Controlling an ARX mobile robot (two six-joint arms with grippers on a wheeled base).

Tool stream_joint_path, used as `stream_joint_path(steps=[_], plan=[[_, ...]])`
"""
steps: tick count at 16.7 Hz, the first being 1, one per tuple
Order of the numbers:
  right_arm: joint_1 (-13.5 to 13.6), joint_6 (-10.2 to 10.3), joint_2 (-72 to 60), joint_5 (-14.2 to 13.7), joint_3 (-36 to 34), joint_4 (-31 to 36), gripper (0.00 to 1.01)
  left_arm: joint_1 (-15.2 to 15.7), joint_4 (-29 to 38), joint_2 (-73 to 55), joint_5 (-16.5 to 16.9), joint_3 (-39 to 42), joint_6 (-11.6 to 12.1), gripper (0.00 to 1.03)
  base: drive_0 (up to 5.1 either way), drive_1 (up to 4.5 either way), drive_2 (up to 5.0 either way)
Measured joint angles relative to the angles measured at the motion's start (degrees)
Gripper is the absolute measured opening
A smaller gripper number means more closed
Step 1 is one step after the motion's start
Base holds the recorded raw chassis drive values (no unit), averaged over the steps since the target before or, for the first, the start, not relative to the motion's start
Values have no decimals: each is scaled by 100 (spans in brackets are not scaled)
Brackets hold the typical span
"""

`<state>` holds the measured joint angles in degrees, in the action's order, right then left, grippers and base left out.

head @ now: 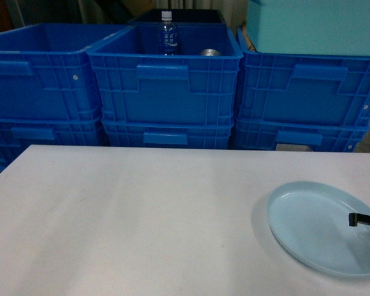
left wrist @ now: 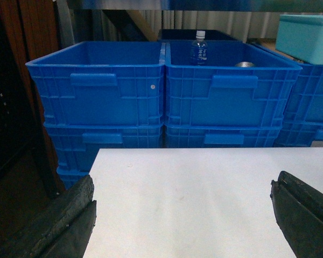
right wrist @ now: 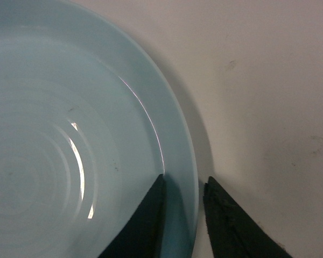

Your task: Place blue tray on left shelf second layer neatly

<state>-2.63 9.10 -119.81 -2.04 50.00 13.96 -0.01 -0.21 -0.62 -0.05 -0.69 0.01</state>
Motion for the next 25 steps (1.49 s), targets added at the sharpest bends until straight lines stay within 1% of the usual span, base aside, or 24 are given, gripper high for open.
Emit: stream_joint_path(steps=[1,2,4,6,9,11,14,15,16,17,18,20,22,24,25], plan=[[44,20,15,13,0,-24,13,0,-2,0,0,0,2,98,0,0,0],[122,68,74,-72,0,-63,3,0,2,0,0,0,2,98,0,0,0],[164,179,92,-61,-11,-81,2,0,2,0,0,0,0,98,0,0,0],[168,197,-61,-37,136,15,2,0,4,0,-2,0,2,98,0,0,0],[72,201,-77,205,92,216,2,0,2,0,-2,0,2,98,0,0,0],[68,201,-9,251,-24,380,2,0,2,0,0,0,0,98,0,0,0],[74,221,205,409,-350,682,2,0,2,0,0,0,2,98,0,0,0],[81,195,343,439,-501,839,2,0,2,0,0,0,2,98,0,0,0],[116,111,514,439,-629,1038,2,0,2,0,0,0,2,98,0,0,0],[120,68,754,509,-758,1191,2,0,2,0,2,0,2,98,0,0,0],[146,-22,1034,529,-894,1325,2,0,0,0,0,0,0,98,0,0,0],[149,-22,1161,601,-942,1327,2,0,2,0,0,0,2,98,0,0,0],[151,-129,1665,765,-1152,1429,2,0,0,0,0,0,2,98,0,0,0],[151,-326,2186,837,-1333,1537,2,0,2,0,0,0,0,98,0,0,0],[144,-470,2516,874,-1480,1692,2,0,0,0,0,0,0,98,0,0,0]])
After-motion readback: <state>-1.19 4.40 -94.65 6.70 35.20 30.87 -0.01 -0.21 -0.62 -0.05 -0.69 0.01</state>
